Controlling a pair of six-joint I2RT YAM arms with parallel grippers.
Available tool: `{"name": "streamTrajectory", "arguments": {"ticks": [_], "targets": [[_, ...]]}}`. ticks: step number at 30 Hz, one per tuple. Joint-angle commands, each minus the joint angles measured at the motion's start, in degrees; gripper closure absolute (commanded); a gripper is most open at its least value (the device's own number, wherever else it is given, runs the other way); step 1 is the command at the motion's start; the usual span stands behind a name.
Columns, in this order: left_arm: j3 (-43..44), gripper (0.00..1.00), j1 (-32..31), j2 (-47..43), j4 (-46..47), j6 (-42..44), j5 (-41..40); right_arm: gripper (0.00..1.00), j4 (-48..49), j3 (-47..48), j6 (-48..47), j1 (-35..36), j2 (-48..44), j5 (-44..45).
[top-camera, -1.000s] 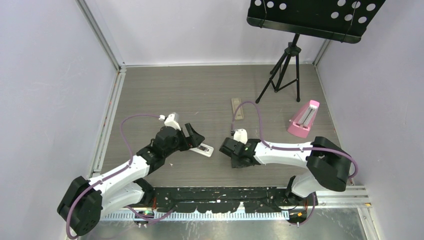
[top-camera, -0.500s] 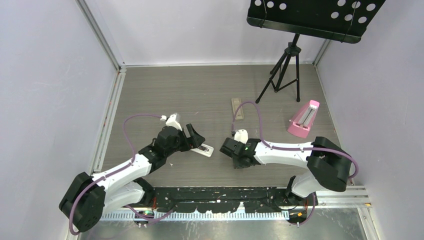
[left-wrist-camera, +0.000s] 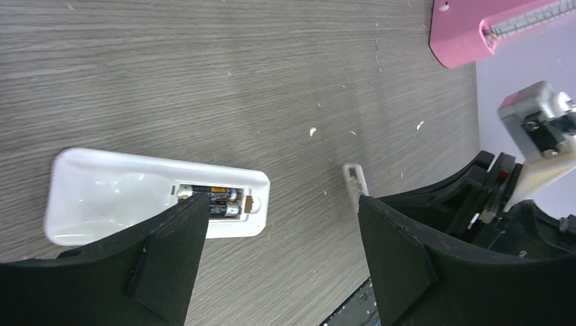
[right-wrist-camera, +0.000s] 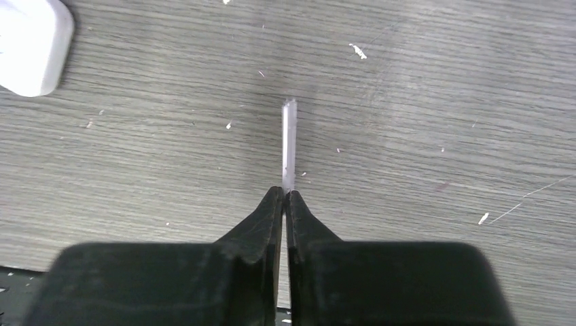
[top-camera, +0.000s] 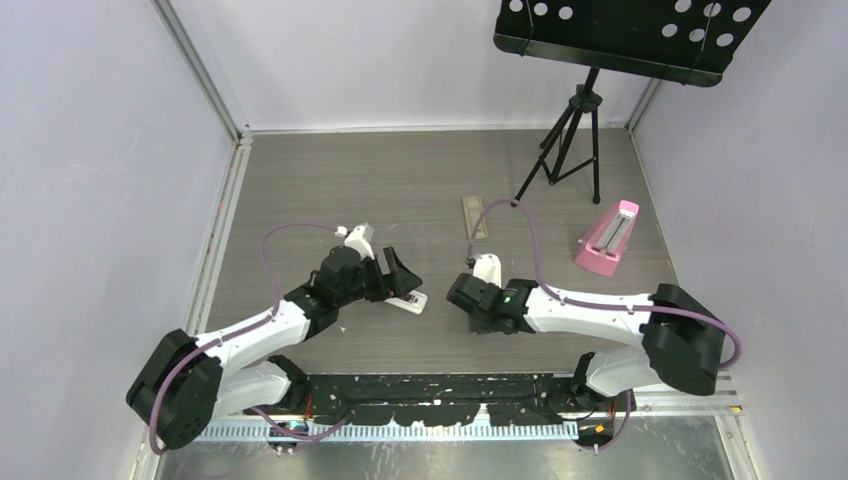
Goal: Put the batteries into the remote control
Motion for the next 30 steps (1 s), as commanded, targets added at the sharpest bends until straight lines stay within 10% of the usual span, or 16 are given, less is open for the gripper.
{"name": "streamTrajectory", "arguments": {"ticks": [1,11,20,30], "targets": [[2.63,0.18,-0.15,2.29,5.11,1.10,4.93,0.95,3.26,-1.14,-1.25,-0.26,-5.65,3.61],[3.74,0.19,-0.18,5.15,8.45,0.30,10.97,1.00,7.70,-5.02,-1.90,-1.02,-15.54,2.70],[4.63,0.18,-0.02,5.90,20.46,3.00,35.73,1.00,17.37,-7.12,-6.19,-1.34,-31.32,-15.81],[4.00,0.25,0.56,3.31,29.50,-1.47,44.67,1.00,20.74,-7.16,-6.13,-1.33,-37.29,-27.36]]}}
